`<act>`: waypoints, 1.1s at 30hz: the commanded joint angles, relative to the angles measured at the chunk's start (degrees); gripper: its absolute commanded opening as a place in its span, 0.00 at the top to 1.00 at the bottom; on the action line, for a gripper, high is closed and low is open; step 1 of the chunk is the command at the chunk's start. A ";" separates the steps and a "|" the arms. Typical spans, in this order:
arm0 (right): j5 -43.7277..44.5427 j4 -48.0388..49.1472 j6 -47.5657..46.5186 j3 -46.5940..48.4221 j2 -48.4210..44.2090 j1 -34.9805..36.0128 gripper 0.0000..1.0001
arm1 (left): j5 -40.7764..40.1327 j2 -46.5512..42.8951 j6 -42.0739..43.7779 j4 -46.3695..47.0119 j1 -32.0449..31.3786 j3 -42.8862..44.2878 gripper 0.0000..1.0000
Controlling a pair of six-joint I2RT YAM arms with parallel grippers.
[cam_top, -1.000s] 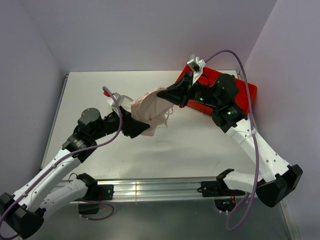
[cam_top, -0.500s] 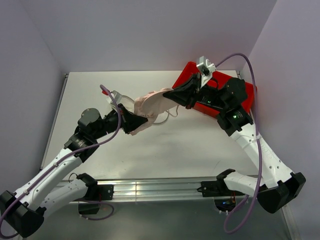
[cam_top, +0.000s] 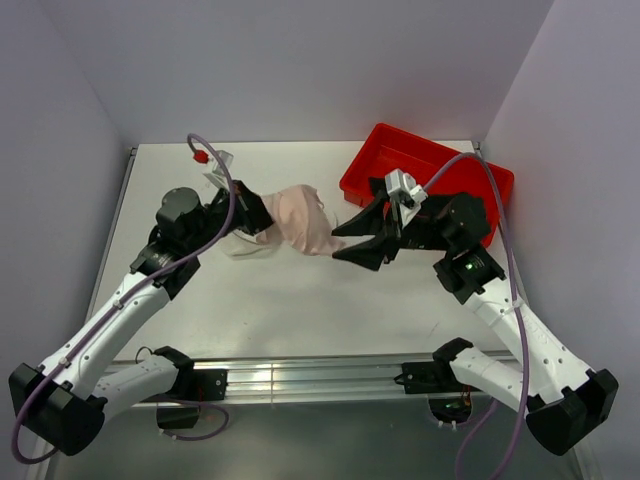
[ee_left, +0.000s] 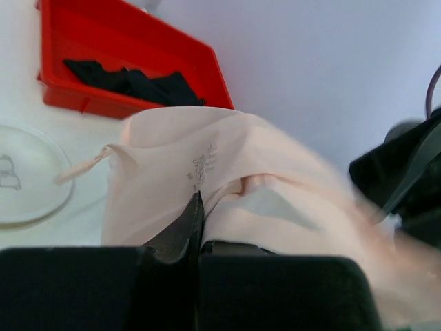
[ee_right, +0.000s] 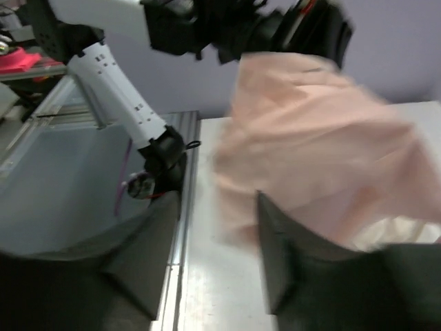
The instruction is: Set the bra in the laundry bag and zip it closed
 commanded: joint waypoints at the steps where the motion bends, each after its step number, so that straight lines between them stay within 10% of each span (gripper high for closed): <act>1: -2.80 -2.35 -4.41 -1.60 -1.42 0.90 0.37 | 3.01 0.60 -3.35 1.70 3.34 3.76 1.00; 13: 9.06 -13.51 -7.05 13.75 8.94 0.99 0.00 | 8.89 -2.82 4.38 -2.69 4.05 1.92 1.00; 24: 6.60 -34.70 -19.61 29.33 23.97 6.87 0.00 | 24.18 -3.53 10.44 -7.00 3.96 1.30 1.00; 33: 3.45 -32.87 -20.60 23.98 24.06 10.39 0.00 | 25.16 -4.67 13.35 -9.11 3.79 3.58 1.00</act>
